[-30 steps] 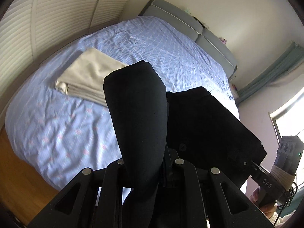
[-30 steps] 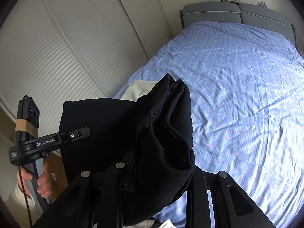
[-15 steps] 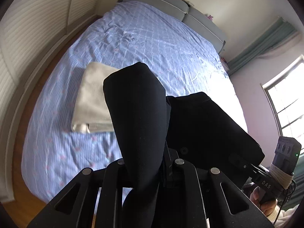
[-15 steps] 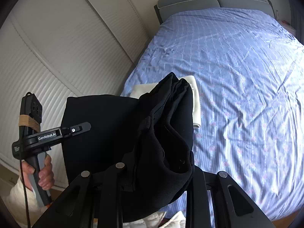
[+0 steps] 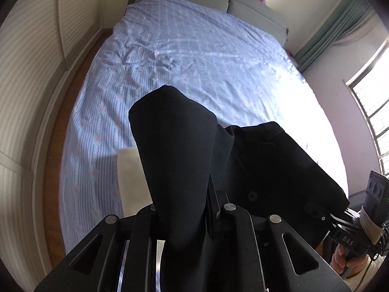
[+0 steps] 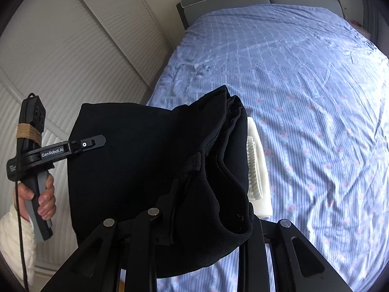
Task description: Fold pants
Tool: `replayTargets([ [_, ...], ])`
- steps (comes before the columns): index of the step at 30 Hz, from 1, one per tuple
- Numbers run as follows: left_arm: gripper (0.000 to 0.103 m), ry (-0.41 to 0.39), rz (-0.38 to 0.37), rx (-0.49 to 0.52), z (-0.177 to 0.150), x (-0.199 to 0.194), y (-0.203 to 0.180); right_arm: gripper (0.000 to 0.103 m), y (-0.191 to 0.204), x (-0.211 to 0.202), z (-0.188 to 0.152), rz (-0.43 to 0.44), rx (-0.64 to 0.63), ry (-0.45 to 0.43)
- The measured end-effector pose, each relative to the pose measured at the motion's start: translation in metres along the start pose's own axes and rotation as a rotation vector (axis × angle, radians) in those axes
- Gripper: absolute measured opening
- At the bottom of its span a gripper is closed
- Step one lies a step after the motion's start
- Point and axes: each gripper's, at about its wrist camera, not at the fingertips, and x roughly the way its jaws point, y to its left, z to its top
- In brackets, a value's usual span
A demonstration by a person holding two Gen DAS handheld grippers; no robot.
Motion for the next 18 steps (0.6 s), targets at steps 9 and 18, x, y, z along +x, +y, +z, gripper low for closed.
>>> replayTargets([
  [9, 0.018, 0.114, 0.065, 0.01, 0.041, 0.087, 0.032, 0.026, -0.009, 0.083, 0.019, -0.121, -0.019, 0.084],
  [18, 0.05, 0.185, 0.235, 0.03, 0.022, 0.109, 0.046, 0.041, -0.046, 0.114, -0.002, -0.127, 0.15, 0.254],
])
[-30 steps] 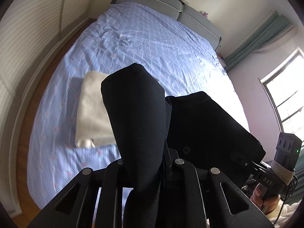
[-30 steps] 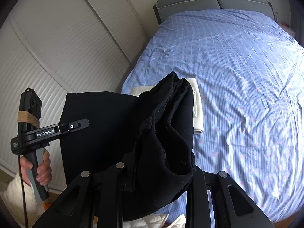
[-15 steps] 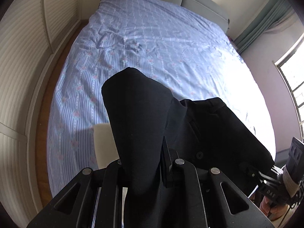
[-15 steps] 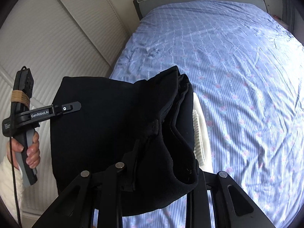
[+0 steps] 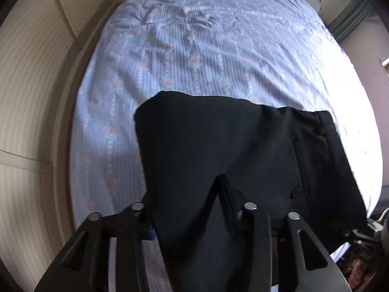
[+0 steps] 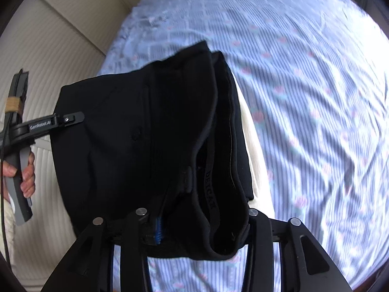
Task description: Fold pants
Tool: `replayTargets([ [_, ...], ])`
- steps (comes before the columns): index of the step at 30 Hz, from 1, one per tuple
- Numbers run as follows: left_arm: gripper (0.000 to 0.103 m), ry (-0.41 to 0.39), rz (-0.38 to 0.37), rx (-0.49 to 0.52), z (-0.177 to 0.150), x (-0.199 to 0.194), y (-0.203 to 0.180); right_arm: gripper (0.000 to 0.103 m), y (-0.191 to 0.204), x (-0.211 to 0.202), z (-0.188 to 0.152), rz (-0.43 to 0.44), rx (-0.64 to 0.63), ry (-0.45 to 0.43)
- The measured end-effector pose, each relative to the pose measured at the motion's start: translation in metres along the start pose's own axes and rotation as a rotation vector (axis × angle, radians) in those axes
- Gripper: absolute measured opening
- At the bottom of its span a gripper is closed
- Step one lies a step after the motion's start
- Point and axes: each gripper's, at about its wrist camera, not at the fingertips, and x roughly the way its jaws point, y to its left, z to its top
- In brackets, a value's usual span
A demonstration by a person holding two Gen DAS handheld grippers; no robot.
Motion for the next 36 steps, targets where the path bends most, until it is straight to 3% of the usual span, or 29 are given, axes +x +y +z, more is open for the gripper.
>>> replayTargets([
  [2, 0.062, -0.045, 0.095, 0.03, -0.008, -0.011, -0.001, 0.041, -0.006, -0.004, -0.004, 0.014, 0.018, 0.009],
  [7, 0.065, -0.108, 0.175, 0.046, -0.036, -0.05, -0.003, 0.05, -0.015, -0.018, -0.016, 0.004, 0.022, 0.022],
  [9, 0.069, -0.141, 0.15, 0.024, -0.051, -0.07, -0.004, 0.09, -0.017, -0.028, -0.021, -0.003, 0.018, -0.013],
  [13, 0.072, -0.194, 0.092, -0.044, -0.089, -0.11, -0.014, 0.09, -0.02, -0.06, -0.027, -0.052, -0.055, -0.128],
  [18, 0.083, -0.277, 0.107, -0.03, -0.128, -0.157, -0.055, 0.09, -0.032, -0.123, -0.056, -0.06, -0.141, -0.251],
  [21, 0.091, -0.328, 0.113, -0.001, -0.153, -0.187, -0.094, 0.09, -0.04, -0.164, -0.082, -0.075, -0.186, -0.306],
  [25, 0.099, -0.398, 0.065, 0.066, -0.185, -0.222, -0.153, 0.093, -0.058, -0.219, -0.114, -0.065, -0.173, -0.361],
  [29, 0.101, -0.458, 0.054, 0.156, -0.208, -0.248, -0.214, 0.098, -0.087, -0.268, -0.146, -0.082, -0.133, -0.415],
  [36, 0.103, -0.525, 0.042, 0.224, -0.241, -0.281, -0.316, 0.098, -0.149, -0.331, -0.195, -0.16, -0.102, -0.508],
])
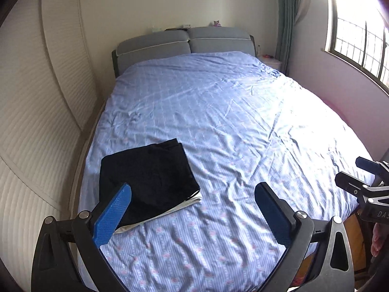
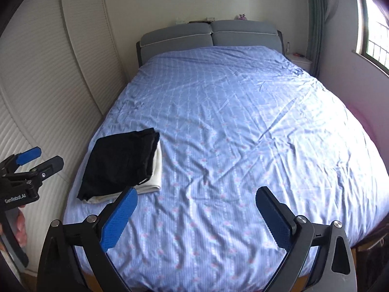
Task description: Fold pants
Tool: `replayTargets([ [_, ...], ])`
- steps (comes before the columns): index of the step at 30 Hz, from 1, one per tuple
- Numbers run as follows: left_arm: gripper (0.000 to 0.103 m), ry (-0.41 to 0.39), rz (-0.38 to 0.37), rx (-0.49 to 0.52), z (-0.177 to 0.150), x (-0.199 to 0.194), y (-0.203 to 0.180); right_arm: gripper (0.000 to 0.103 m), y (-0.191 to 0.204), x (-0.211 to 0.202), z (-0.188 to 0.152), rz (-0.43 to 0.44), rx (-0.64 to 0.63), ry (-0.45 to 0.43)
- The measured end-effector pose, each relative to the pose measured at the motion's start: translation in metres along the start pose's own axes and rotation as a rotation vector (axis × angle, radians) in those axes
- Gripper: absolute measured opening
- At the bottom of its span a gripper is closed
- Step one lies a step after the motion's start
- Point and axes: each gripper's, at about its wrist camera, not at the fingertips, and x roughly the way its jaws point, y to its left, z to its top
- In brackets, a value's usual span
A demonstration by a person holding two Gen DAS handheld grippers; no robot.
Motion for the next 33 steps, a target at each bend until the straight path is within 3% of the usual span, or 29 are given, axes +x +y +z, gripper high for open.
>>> replayTargets([
  [10, 0.103, -0.041, -0.074, -0.072, -0.002, -0.04, -0.141, 0.098, -0.119, -0.066, -0.016, -0.002, -0.007, -0.05],
  [18, 0.103, -0.045, -0.019, -0.105, -0.016, -0.069, -0.233, 0.098, -0.21, -0.108, -0.031, 0.042, -0.013, -0.059],
  [25, 0.103, -0.072, 0.002, -0.099, -0.019, -0.102, -0.281, 0.098, -0.257, -0.145, -0.038, 0.072, -0.05, -0.096],
  [33, 0.103, -0.116, -0.013, -0.096, -0.013, -0.125, -0.304, 0.098, -0.277, -0.172, -0.043, 0.077, -0.042, -0.135],
])
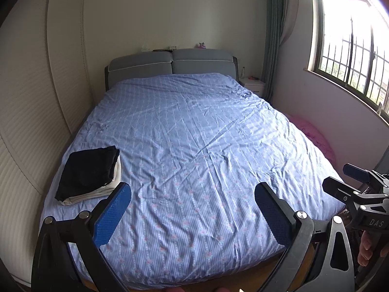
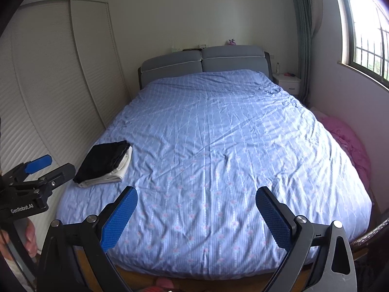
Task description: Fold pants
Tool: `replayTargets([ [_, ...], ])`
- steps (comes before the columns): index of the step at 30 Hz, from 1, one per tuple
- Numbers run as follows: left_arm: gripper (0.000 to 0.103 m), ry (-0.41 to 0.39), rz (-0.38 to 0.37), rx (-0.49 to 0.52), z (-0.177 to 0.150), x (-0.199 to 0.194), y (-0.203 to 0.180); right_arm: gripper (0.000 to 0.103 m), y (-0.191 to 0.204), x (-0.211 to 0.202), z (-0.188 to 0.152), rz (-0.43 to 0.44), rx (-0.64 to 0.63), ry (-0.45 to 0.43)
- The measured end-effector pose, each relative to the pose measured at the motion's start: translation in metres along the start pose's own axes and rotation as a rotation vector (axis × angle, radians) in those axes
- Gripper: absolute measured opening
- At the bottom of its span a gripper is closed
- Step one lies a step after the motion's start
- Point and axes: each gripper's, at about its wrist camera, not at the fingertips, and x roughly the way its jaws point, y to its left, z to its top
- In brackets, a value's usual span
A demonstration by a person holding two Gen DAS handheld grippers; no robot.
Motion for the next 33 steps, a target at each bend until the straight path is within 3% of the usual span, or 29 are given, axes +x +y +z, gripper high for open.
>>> replayTargets([
  [33, 0.103, -0.007, -0.043, 0.015, -0.006, -0.013, -0.032, 0.098, -0.026, -0.037, -0.009, -0.038, 0.004, -0.042],
])
